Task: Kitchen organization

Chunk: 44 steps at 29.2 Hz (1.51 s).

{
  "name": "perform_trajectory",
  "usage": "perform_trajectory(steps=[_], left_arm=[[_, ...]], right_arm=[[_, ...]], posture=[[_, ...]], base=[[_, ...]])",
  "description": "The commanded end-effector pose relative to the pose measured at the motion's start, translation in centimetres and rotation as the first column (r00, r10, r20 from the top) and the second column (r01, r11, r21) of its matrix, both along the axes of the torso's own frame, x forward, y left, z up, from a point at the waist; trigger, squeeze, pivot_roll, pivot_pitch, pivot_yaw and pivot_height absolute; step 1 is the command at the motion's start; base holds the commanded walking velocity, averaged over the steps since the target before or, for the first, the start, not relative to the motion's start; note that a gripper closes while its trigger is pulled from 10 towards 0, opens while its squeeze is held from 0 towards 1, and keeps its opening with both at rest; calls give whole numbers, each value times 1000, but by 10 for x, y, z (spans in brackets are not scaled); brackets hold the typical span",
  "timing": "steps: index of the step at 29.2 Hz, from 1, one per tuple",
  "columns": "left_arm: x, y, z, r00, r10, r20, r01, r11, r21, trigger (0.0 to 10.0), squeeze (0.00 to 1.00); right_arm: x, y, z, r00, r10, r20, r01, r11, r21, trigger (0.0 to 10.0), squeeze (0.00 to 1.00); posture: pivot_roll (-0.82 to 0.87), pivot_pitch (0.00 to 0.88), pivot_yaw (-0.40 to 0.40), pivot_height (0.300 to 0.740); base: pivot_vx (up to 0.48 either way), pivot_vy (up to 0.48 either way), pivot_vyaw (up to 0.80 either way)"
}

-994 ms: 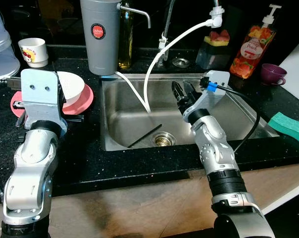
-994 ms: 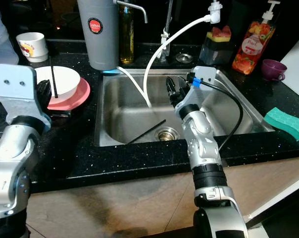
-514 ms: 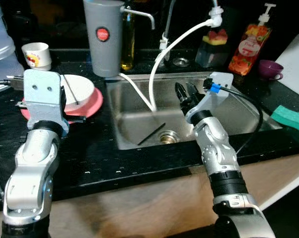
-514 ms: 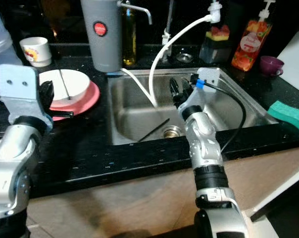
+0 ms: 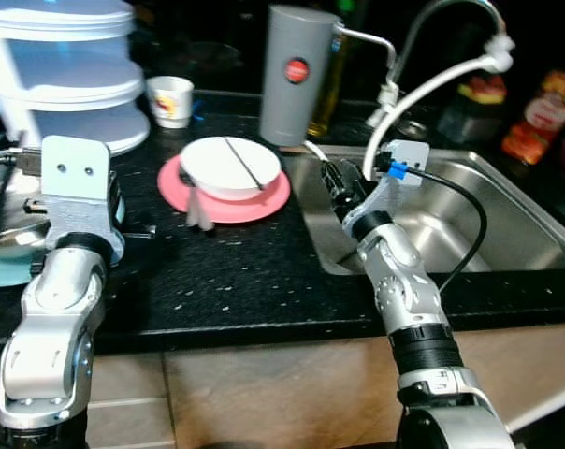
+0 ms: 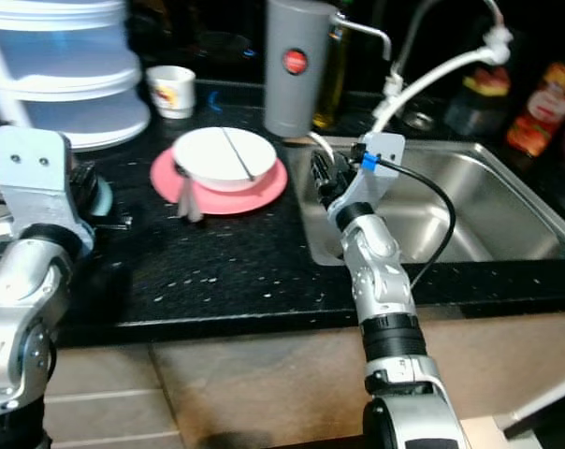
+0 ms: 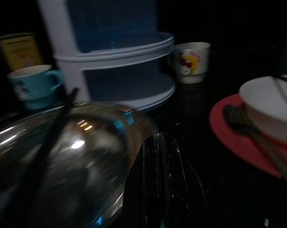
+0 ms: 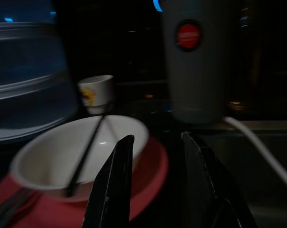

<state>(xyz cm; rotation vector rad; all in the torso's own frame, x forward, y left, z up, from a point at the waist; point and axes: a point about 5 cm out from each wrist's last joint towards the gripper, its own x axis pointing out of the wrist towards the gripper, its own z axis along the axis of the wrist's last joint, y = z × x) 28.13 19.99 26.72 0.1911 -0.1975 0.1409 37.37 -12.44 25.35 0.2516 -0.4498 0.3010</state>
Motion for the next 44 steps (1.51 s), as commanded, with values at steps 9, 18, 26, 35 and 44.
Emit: perform_trajectory(steps=[9, 18, 26, 35, 44], left_arm=[[1, 0, -4, 999, 18, -40, -19, 1000, -15, 10000, 0], [0, 2, -4, 999, 29, -36, -30, 999, -12, 10000, 0], [1, 2, -6, 998, 37, -48, -38, 999, -15, 10000, 0], [-1, 8, 7, 995, 92, 22, -92, 996, 10, 10000, 0], [-3, 8, 13, 994, 90, 69, -91, 996, 17, 10000, 0]], right_arm=[[-1, -5, -4, 1000, -6, -12, 6, 1000, 0, 10000, 0], [0, -3, -2, 1000, 3, -10, -3, 1000, 0, 10000, 0], [0, -4, -3, 1000, 5, -16, -5, 1000, -8, 10000, 0], [1, -1, 4, 1000, 19, 6, -19, 1000, 10, 10000, 0], [3, 2, 13, 999, 31, 34, -32, 999, 26, 10000, 0]], posture=[[24, 66, -52, 740], [23, 70, -52, 740], [19, 74, -53, 740], [23, 74, -56, 740], [22, 73, -58, 740]], base=[[0, -314, 0], [0, 0, 0], [0, 0, 0], [0, 0, 0], [242, 0, 0]])
